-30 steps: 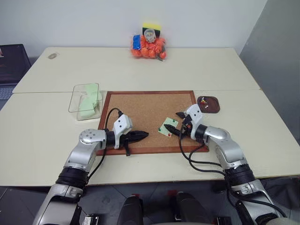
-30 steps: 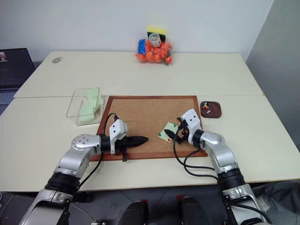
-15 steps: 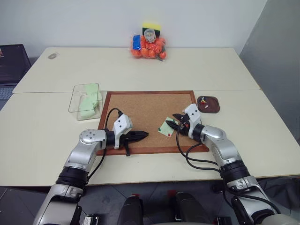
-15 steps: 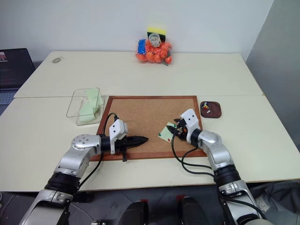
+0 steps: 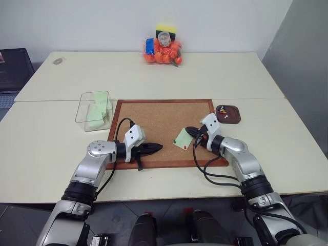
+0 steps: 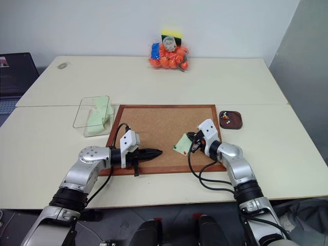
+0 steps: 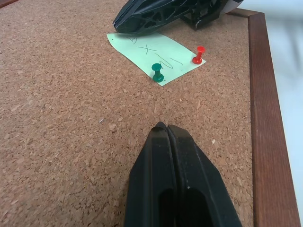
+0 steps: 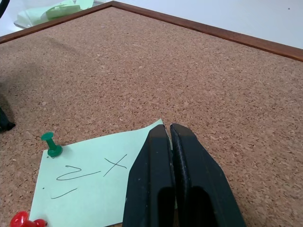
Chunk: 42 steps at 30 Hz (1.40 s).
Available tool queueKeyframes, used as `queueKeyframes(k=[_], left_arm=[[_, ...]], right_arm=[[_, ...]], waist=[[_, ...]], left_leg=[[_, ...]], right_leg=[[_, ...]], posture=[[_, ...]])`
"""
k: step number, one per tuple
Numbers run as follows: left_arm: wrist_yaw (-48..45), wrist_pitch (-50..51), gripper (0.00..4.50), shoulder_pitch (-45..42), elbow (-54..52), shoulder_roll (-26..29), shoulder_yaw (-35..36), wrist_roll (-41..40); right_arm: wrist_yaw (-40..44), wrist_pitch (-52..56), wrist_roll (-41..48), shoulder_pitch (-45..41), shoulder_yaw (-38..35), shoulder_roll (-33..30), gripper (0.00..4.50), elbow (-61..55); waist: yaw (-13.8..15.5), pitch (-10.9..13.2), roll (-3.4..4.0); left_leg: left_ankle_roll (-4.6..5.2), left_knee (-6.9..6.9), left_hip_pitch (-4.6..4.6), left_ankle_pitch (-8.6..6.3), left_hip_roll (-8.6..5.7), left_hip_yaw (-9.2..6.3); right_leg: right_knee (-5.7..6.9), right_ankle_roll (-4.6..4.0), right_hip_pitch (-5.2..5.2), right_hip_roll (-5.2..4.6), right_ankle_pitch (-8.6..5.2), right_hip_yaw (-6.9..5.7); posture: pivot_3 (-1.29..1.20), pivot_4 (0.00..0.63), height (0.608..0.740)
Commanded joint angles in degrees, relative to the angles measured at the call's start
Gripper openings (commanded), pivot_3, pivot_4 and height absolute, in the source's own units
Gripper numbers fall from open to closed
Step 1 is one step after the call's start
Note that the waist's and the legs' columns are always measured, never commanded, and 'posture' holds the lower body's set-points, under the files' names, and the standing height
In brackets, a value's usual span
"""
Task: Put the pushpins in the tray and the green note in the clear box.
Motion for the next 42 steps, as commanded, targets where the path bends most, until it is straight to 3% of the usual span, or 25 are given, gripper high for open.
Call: queueKeyframes(k=[1, 17, 25, 35, 42], left_arm=[[-0.7, 1.6, 0.00, 1.0, 0.9, 0.4, -1.7, 1.8], [-0.6, 3.0, 0.00, 1.1, 0.3, 0.4, -1.4, 1.6], [-0.8, 3.0, 0.00, 1.0, 0.3, 0.5, -1.4, 1.6], [-1.0, 2.8, 0.00, 0.8, 0.5, 0.5, -1.4, 1.8], [-0.9, 2.7, 0.00, 1.0, 0.1, 0.7, -1.2, 1.9]], right_arm=[[0.1, -1.4, 2.3, -0.7, -2.4, 0.6, 0.00, -3.3], [-1.7, 0.7, 6.9, -0.2, -6.8, 0.9, 0.00, -10.7], [-18.5, -2.8, 0.9, -8.2, -13.9, -1.7, 0.00, 3.6], [-24.1, -3.3, 0.1, -16.6, -18.4, -5.4, 0.00, 22.1], [-23.9, -4.1, 1.2, -17.0, -19.4, -4.6, 1.37, 24.5]], waist=[[0.0, 0.0, 0.00], [-0.1, -0.1, 0.04], [-0.1, -0.1, 0.05], [-0.1, -0.1, 0.11], [-0.1, -0.1, 0.14]], left_leg=[[0.00, 0.00, 0.00, 0.00, 0.00, 0.00], [0.00, -0.01, 0.02, 0.00, 0.01, -0.01], [0.00, -0.01, 0.03, 0.00, 0.01, 0.02], [0.01, -0.02, 0.02, 0.00, 0.00, 0.06], [0.01, -0.02, 0.02, 0.00, 0.00, 0.06]], right_leg=[[0.00, 0.00, 0.00, 0.00, 0.00, 0.00], [0.01, 0.00, 0.02, 0.01, 0.00, 0.00], [0.01, -0.01, 0.01, 0.00, 0.00, 0.02], [0.00, -0.02, 0.00, 0.00, 0.00, 0.08], [0.00, -0.02, 0.00, 0.00, 0.01, 0.09]], posture=[[0.00, 0.150, 0.740], [0.00, 0.150, 0.740], [0.00, 0.150, 0.740], [0.00, 0.150, 0.740], [0.00, 0.150, 0.740]])
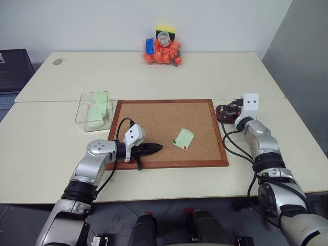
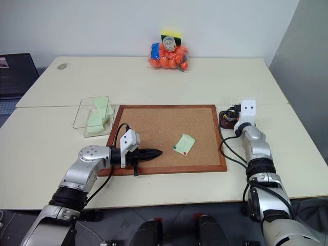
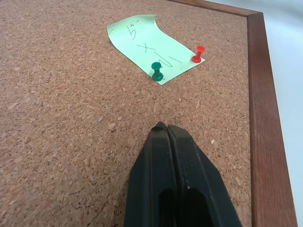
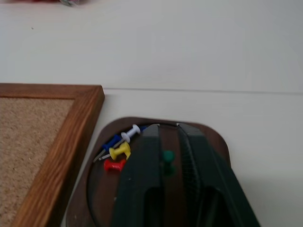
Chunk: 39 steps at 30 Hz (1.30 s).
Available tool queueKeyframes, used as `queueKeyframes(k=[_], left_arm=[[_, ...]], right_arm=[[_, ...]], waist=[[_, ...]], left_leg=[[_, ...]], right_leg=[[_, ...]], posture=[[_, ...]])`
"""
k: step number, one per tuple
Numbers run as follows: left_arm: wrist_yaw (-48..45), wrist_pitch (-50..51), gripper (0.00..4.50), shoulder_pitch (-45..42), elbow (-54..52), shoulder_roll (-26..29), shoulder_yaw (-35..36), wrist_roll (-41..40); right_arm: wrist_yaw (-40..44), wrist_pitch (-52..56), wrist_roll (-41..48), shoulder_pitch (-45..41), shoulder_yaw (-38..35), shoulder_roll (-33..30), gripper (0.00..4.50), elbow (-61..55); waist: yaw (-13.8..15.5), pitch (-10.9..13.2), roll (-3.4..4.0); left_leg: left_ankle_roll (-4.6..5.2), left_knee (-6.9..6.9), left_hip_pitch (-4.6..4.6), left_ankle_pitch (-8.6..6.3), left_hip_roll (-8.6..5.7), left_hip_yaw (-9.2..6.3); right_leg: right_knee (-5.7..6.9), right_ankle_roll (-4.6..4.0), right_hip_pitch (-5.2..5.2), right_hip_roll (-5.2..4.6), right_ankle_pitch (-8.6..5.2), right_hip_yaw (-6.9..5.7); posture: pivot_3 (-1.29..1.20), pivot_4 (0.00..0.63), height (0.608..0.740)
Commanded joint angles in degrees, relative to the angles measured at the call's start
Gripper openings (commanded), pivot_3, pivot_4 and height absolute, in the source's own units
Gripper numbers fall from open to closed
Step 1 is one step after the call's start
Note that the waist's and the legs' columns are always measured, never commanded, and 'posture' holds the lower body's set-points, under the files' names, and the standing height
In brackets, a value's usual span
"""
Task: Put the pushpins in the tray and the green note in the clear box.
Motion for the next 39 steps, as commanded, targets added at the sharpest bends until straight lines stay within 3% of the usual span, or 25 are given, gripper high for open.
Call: queueKeyframes(k=[1, 10, 14, 17, 25, 32, 39], left_arm=[[-0.1, 1.0, 0.00, 1.3, 0.4, 0.5, -1.3, 1.7], [-0.2, 1.3, 0.00, 1.0, 0.1, 0.3, -1.4, 1.6], [-0.3, 1.3, 0.00, 0.9, 0.1, 0.3, -1.5, 1.6], [-0.4, 1.4, 0.00, 0.9, 0.0, 0.3, -1.5, 1.5], [-0.6, 1.5, 0.00, 0.8, 0.0, 0.4, -1.5, 1.5], [-0.6, 1.7, 0.00, 0.6, 0.1, 0.4, -1.4, 1.6], [-0.6, 1.8, 0.00, 0.8, -0.1, 0.6, -1.4, 1.6]], right_arm=[[-0.1, -1.7, 1.1, -1.9, -1.3, 0.2, 1.63, -0.7], [-0.2, -2.3, 0.8, -0.7, -1.2, -0.6, 3.56, -3.7], [10.8, 0.1, 4.7, 3.8, 1.6, -0.2, 4.24, -14.3], [22.0, 3.4, 8.9, 10.4, 6.0, -0.9, 4.24, -27.1], [34.4, 9.1, 11.4, 23.5, 15.5, -5.6, 4.24, -46.9], [37.6, 8.0, 10.4, 27.2, 20.5, -6.6, 4.24, -49.4], [37.4, 3.8, 7.4, 25.7, 22.6, -4.3, 4.24, -44.3]], waist=[[0.0, 0.0, 0.01], [0.0, 0.0, 0.01], [0.0, 0.0, 0.02], [0.0, 0.0, 0.04], [0.1, 0.0, 0.05], [0.1, 0.0, 0.05], [0.1, 0.0, 0.04]], left_leg=[[0.00, 0.00, 0.00, 0.00, 0.00, 0.00], [0.00, 0.00, 0.00, 0.00, 0.00, 0.00], [0.00, 0.00, -0.01, 0.00, 0.00, -0.01], [0.00, -0.01, -0.02, 0.00, 0.01, -0.06], [0.00, 0.02, -0.02, 0.00, 0.01, -0.06], [0.00, 0.03, 0.00, 0.00, 0.01, -0.06], [0.00, 0.03, 0.00, 0.00, 0.01, -0.07]], right_leg=[[0.00, 0.00, 0.00, 0.00, 0.00, 0.00], [0.00, 0.00, 0.00, 0.00, 0.00, -0.01], [0.00, 0.00, 0.00, 0.00, 0.00, -0.01], [-0.02, 0.00, 0.01, 0.01, -0.01, -0.03], [-0.02, 0.02, 0.01, 0.01, -0.01, -0.07], [-0.02, 0.02, 0.01, 0.03, -0.01, -0.09], [-0.03, 0.02, 0.01, 0.03, -0.01, -0.10]], posture=[[0.00, 0.150, 0.740], [0.00, 0.150, 0.740], [0.00, 0.150, 0.740], [0.00, 0.150, 0.740], [0.00, 0.150, 0.740], [0.00, 0.150, 0.740], [0.00, 0.150, 0.740]])
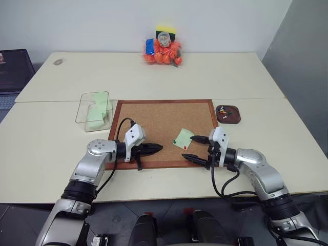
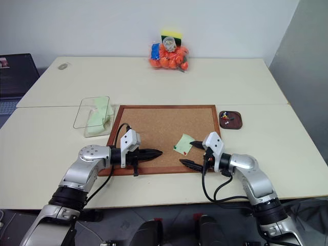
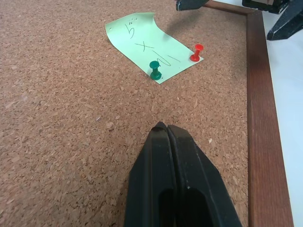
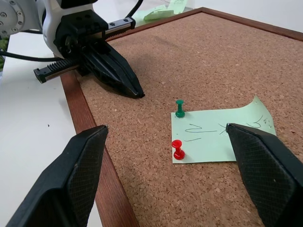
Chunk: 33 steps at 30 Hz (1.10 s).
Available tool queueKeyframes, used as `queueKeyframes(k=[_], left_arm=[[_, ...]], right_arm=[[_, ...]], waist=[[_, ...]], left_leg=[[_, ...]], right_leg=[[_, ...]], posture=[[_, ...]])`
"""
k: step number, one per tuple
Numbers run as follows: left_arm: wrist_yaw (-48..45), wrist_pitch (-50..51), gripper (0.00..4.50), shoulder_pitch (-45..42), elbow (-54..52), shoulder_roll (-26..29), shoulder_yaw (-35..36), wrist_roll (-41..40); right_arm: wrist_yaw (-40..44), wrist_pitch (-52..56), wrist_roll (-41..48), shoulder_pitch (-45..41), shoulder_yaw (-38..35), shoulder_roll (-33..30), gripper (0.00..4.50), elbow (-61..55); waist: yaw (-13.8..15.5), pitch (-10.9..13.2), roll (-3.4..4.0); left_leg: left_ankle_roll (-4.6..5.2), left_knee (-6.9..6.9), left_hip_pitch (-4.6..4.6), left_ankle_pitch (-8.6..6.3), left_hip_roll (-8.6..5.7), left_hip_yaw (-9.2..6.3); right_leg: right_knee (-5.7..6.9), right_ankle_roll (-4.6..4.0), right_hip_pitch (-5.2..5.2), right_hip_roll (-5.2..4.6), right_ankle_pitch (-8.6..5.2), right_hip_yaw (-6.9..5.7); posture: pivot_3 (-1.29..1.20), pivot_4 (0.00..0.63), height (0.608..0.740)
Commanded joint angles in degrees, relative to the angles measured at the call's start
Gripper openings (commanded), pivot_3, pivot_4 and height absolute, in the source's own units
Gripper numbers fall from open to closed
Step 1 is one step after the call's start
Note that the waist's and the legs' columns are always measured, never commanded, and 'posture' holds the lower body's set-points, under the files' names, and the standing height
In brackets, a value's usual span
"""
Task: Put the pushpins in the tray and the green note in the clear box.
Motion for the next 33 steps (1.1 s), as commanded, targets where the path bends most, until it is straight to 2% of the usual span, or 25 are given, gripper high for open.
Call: queueKeyframes(k=[1, 12, 15, 20, 32, 33], left_arm=[[-0.4, 0.8, 0.00, 1.2, 0.0, 0.5, -1.4, 1.5], [-0.2, 0.8, 0.00, 1.3, -0.2, 0.4, -1.3, 1.5], [-0.2, 0.9, 0.00, 1.5, -0.4, 0.5, -1.3, 1.4], [-0.3, 1.0, 0.00, 1.6, -0.6, 0.5, -1.2, 1.4], [-0.4, 1.1, 0.00, 1.3, -0.6, 0.6, -1.3, 1.4], [-0.5, 1.1, 0.00, 1.3, -0.5, 0.5, -1.3, 1.4]], right_arm=[[0.5, -3.9, -1.8, -2.1, 1.1, 1.4, 4.24, 2.3], [0.6, -9.2, -4.8, -5.2, 2.4, 5.6, 4.24, 12.0], [0.8, -9.5, -4.6, -5.5, 2.2, 5.6, 3.80, 12.6], [1.1, -10.0, -4.6, -5.5, 2.0, 5.6, 2.73, 13.2], [-0.2, -11.2, -6.1, -5.8, 2.0, 5.3, 0.55, 14.4], [-0.4, -11.3, -6.4, -6.0, 2.1, 5.4, 0.24, 14.6]], waist=[[0.0, 0.0, 0.00], [0.0, 0.0, -0.01], [0.0, 0.0, -0.01], [0.0, 0.0, -0.02], [0.0, 0.0, -0.02], [0.0, 0.0, -0.02]], left_leg=[[0.00, 0.00, 0.00, 0.00, 0.00, 0.00], [0.00, 0.00, 0.00, 0.00, 0.01, 0.01], [0.00, 0.00, 0.01, 0.00, 0.01, 0.00], [0.00, 0.00, 0.01, 0.00, 0.01, 0.01], [0.00, 0.00, 0.01, 0.00, 0.01, 0.00], [0.00, 0.00, 0.01, 0.00, 0.01, 0.00]], right_leg=[[0.00, 0.00, 0.00, 0.00, 0.00, 0.00], [0.00, 0.00, 0.00, 0.02, 0.00, 0.01], [0.00, 0.00, 0.00, 0.02, 0.00, 0.00], [0.00, 0.00, 0.00, 0.02, 0.00, 0.01], [0.01, 0.00, 0.00, 0.02, 0.00, 0.01], [0.01, 0.00, 0.00, 0.02, 0.00, 0.01]], posture=[[0.00, 0.150, 0.740], [0.00, 0.150, 0.740], [0.00, 0.150, 0.740], [0.00, 0.150, 0.740], [0.00, 0.150, 0.740], [0.00, 0.150, 0.740]])
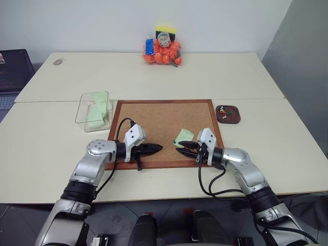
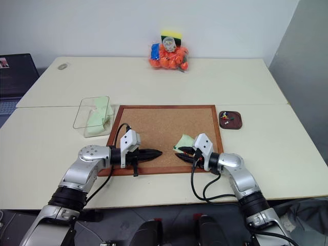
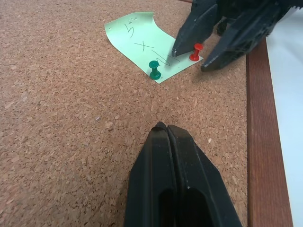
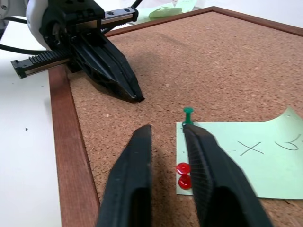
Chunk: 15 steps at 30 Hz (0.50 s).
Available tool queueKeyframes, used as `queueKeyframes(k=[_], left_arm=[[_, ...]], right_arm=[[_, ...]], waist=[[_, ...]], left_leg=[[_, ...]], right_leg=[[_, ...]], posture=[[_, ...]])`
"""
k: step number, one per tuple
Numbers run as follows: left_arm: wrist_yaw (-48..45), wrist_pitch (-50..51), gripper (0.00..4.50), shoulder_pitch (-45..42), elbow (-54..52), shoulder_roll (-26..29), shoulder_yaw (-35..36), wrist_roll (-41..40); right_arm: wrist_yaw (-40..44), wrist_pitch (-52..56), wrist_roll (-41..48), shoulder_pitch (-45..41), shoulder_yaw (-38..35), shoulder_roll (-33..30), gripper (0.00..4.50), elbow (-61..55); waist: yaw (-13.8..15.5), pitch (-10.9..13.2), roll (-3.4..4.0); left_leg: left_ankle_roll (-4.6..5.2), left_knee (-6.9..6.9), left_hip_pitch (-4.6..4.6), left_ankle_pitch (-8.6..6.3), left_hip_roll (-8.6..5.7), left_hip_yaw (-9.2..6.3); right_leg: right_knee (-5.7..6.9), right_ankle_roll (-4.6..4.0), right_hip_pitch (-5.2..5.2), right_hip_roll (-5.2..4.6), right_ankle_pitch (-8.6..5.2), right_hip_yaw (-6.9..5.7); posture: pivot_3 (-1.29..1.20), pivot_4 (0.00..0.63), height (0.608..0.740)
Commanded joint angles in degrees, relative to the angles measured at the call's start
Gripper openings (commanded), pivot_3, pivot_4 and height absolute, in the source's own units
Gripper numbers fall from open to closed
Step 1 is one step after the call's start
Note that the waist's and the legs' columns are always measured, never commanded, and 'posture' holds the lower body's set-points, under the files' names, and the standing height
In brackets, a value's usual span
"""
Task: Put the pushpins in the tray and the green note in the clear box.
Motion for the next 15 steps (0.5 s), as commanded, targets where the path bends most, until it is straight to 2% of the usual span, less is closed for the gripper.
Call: queueKeyframes(k=[1, 7, 15], left_arm=[[-0.6, 0.9, 0.00, 1.0, 0.1, 0.4, -1.3, 1.2], [-0.6, 0.8, 0.00, 0.9, 0.5, 0.5, -1.3, 1.4], [-0.6, 1.1, 0.00, 1.4, 0.0, 0.6, -1.2, 1.2]], right_arm=[[-0.9, -1.0, -1.6, -0.7, -0.4, 0.1, 0.04, 1.1], [-2.1, -2.5, -2.8, -1.1, -1.0, 0.2, 0.01, 1.8], [-1.5, 3.2, 2.5, 0.2, -4.2, -0.6, 0.01, -7.7]], waist=[[0.0, 0.0, 0.00], [0.0, 0.0, 0.00], [0.1, 0.0, 0.01]], left_leg=[[0.00, 0.00, 0.00, 0.00, 0.00, 0.00], [0.00, 0.00, 0.01, 0.00, 0.00, 0.00], [0.00, 0.00, -0.03, 0.00, 0.00, -0.01]], right_leg=[[0.00, 0.00, 0.00, 0.00, 0.00, 0.00], [0.00, 0.00, 0.00, 0.00, 0.00, 0.00], [0.01, 0.00, -0.01, 0.00, 0.00, 0.00]], posture=[[0.00, 0.150, 0.740], [0.00, 0.150, 0.740], [0.00, 0.150, 0.740]])
